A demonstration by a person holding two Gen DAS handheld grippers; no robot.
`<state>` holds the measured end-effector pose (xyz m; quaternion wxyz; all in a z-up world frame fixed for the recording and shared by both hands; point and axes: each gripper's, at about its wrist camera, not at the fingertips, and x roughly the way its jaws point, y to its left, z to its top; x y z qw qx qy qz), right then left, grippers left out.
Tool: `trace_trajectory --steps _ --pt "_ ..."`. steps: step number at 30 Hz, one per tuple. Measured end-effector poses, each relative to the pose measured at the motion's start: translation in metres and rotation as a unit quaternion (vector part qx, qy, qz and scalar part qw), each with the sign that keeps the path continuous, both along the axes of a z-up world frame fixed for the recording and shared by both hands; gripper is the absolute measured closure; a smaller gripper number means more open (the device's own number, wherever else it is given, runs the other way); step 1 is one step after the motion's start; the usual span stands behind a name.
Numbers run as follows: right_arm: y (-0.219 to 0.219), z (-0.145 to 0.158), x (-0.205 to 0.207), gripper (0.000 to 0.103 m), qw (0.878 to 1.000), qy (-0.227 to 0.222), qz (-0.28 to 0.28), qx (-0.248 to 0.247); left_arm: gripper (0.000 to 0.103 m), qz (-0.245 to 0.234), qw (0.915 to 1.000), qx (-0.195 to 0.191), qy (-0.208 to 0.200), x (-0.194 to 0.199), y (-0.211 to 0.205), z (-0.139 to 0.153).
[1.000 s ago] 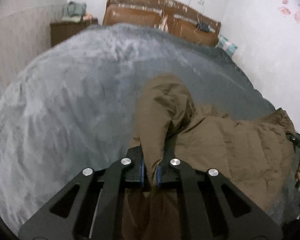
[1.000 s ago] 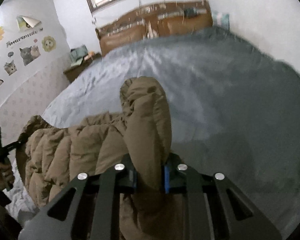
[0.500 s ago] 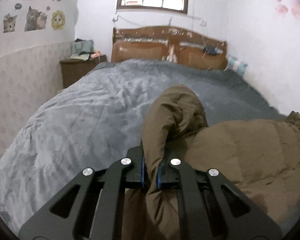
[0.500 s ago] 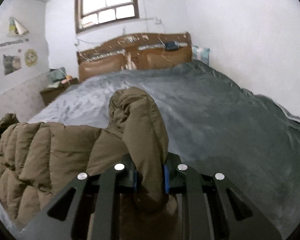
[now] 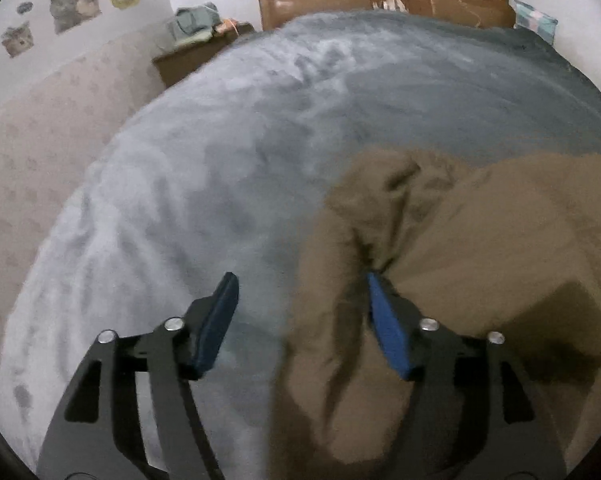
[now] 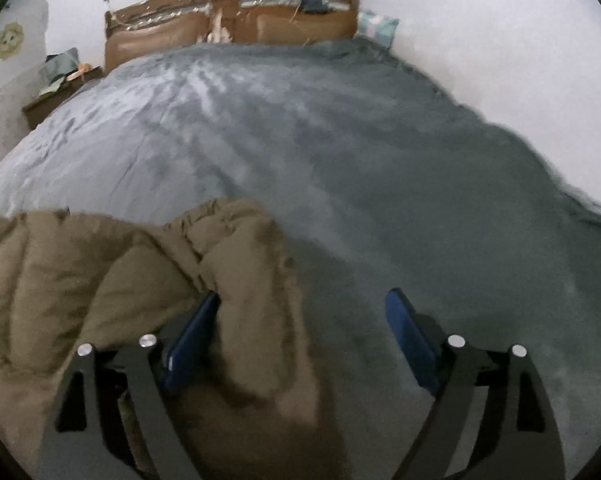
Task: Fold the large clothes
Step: 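Release the jacket and press the folded bundle flat with both grippers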
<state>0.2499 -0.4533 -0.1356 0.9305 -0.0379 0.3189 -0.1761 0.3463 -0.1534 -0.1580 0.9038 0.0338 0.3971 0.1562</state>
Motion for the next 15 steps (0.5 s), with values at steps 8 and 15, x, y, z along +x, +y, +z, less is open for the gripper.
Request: trace_trajectory --steps 8,15 --pt "0.078 0.067 -0.077 0.002 0.991 -0.121 0.056 0.015 0.003 -0.029 0.9924 -0.02 -0.118 -0.078 -0.042 0.083" --pt "0.125 0.019 -0.044 0.002 0.989 -0.089 0.113 0.031 0.003 -0.094 0.9874 -0.027 -0.125 -0.065 -0.129 0.058"
